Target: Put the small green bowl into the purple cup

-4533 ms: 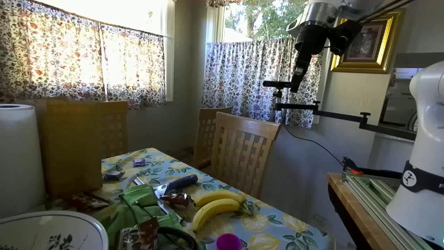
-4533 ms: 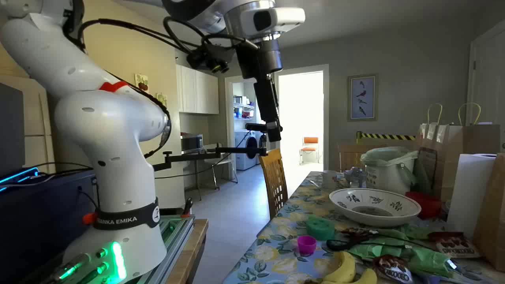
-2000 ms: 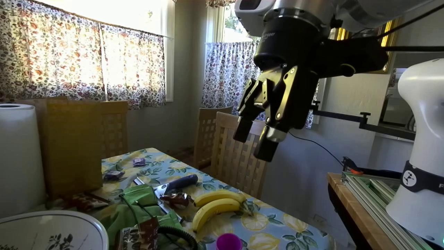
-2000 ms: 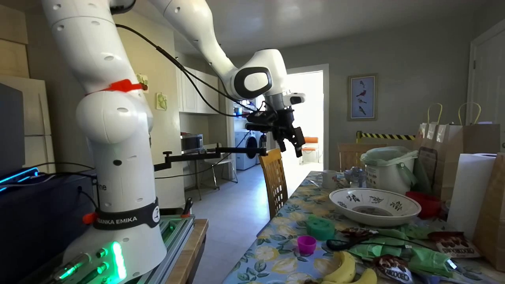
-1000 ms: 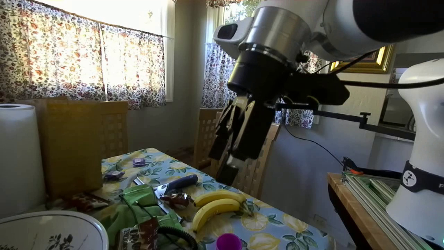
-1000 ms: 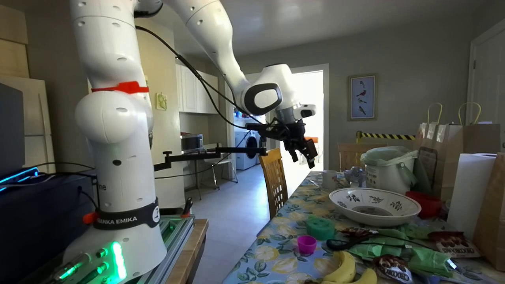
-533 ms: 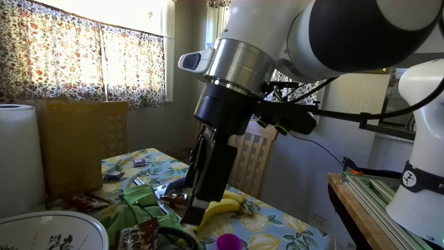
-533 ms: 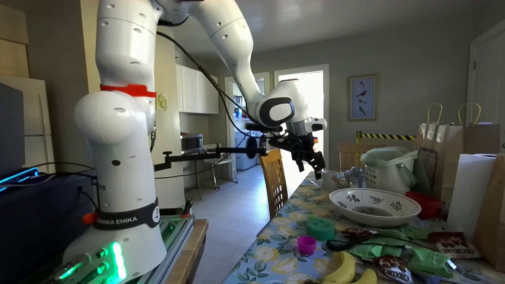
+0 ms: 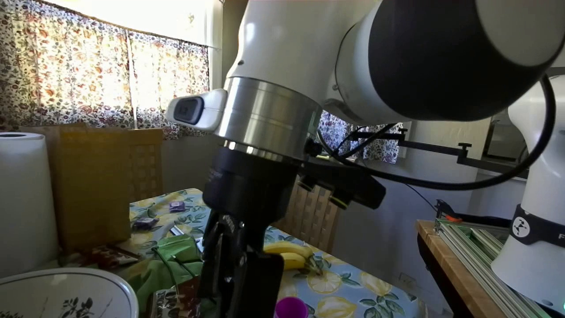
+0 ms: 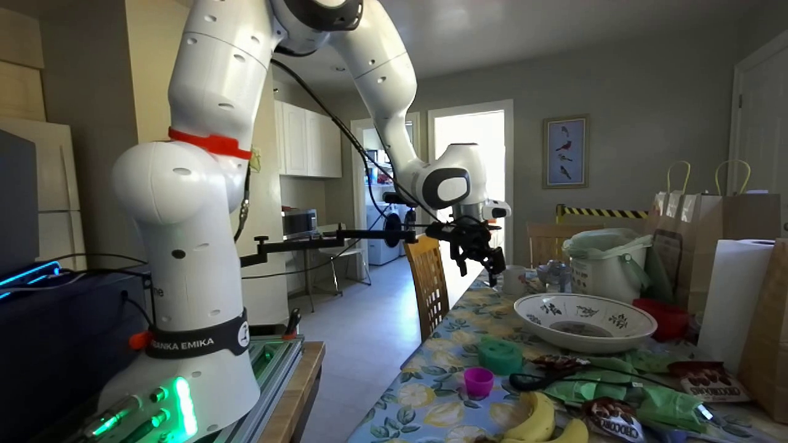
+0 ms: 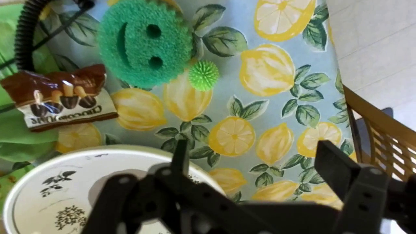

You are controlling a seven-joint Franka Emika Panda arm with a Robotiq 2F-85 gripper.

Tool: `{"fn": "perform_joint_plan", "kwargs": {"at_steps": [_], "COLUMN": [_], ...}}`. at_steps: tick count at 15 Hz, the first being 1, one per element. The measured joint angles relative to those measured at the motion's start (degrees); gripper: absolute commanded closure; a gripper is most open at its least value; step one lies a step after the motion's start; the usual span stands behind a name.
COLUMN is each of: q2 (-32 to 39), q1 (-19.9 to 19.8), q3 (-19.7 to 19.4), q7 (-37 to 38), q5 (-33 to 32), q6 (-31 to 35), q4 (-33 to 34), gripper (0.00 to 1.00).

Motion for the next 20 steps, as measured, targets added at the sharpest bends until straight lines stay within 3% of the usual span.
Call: {"fn": "perform_joint_plan", "kwargs": {"at_steps": [4,12,20], "q2": [1.7,2.26,8.6], "q1": [-0.55,-0.79,-0.75], "q3": [0.43,0.61,-0.72], "q7": [-3.5,-3.84,-3.74], "q5": [-3.66,-4.17,-8.2], "q6": [-2.47,-2.87,-5.46], "q4": [2.61,2.77,5.69], "gripper": [0.0,0.0,0.0]}}
